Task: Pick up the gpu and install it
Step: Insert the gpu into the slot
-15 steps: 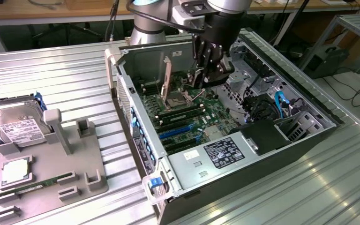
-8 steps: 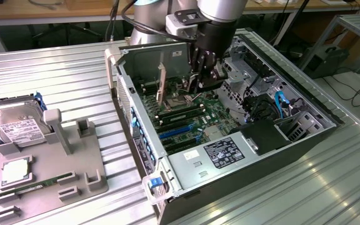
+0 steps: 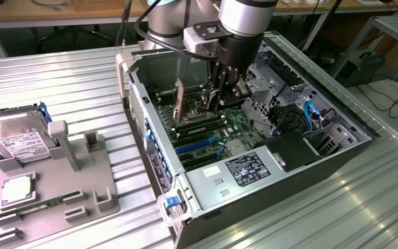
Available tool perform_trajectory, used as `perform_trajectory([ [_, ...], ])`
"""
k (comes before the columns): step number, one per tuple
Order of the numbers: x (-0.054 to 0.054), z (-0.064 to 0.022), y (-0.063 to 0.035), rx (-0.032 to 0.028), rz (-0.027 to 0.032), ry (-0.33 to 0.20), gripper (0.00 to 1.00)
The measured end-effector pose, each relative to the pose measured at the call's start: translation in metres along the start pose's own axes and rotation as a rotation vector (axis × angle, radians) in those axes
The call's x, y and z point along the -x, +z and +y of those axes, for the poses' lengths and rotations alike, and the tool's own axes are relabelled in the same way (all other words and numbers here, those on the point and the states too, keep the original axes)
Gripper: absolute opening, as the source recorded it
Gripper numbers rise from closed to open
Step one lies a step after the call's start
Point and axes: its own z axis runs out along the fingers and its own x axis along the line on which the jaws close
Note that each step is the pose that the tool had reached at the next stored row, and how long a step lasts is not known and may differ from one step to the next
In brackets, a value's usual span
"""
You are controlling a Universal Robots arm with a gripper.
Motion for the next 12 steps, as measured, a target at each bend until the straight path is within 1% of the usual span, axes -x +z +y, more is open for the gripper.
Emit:
perform_trajectory([
  [3, 0.0, 0.0051, 0.0055, 0.0, 0.0, 0.0, 0.29],
  [5, -0.001, 0.0055, 0.0089, 0.0005, 0.0002, -0.001, 0.29],
  [7, -0.006, 0.0056, 0.0119, 0.0009, -0.0003, -0.002, 0.29],
  [9, -0.007, 0.0065, 0.0155, 0.0011, -0.0006, -0.003, 0.29],
  [12, -0.008, 0.012, 0.0213, 0.0012, -0.0004, -0.004, 0.29],
])
